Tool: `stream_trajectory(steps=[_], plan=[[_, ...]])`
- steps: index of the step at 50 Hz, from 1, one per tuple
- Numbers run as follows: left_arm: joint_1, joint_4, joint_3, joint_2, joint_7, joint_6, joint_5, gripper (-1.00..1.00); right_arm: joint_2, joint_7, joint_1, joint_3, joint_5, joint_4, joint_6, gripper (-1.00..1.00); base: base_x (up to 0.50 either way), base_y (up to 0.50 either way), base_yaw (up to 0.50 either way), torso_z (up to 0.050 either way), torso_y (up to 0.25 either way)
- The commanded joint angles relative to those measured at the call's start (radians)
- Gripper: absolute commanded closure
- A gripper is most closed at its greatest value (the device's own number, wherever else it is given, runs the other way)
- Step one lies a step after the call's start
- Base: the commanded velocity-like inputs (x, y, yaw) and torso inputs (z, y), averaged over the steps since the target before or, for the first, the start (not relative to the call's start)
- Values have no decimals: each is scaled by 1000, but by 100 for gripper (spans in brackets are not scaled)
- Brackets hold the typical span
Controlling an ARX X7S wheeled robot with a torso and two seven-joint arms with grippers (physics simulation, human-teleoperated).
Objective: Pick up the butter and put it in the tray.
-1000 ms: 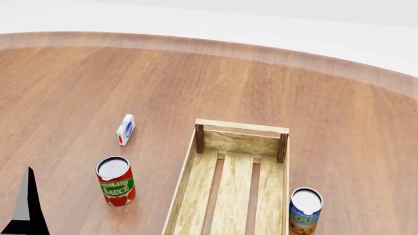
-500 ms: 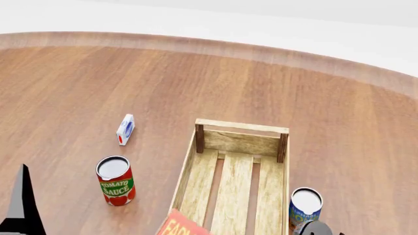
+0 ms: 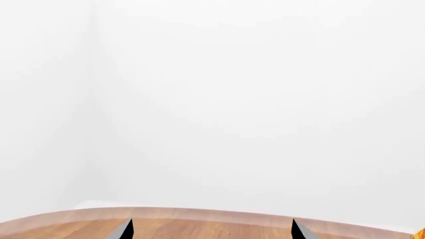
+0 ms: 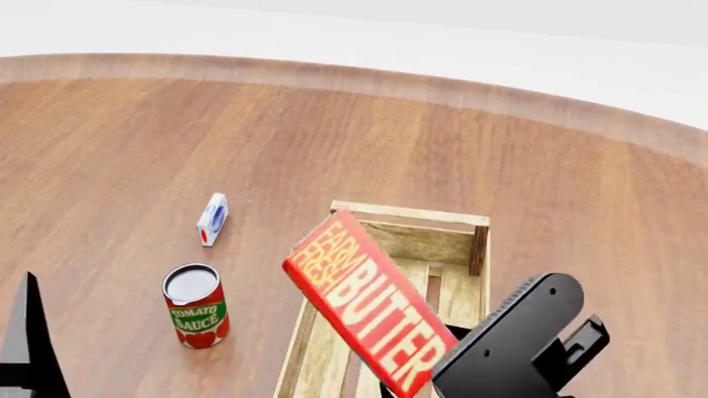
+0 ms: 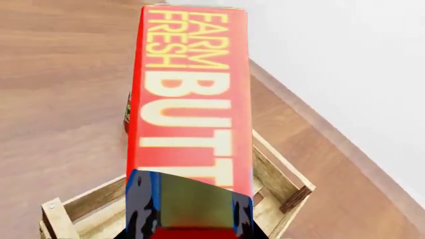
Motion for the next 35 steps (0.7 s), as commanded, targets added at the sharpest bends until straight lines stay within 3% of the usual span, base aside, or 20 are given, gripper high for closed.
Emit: stream_trajectory(steps=[1,17,35], plan=[[0,2,-10,-7,-7,-1,-11,-100,-183,108,105,58,-10,102,22,100,0,0,0,0,0],[4,-1,-12,-12,-9,11,-21,-100,-427,230,246,39,-115,420,-19,100,0,0,0,1,1],[1,-2,-1,-15,-15,14,-20,-100,-597,299,391,35,-186,669,-68,100,0,0,0,0,2]])
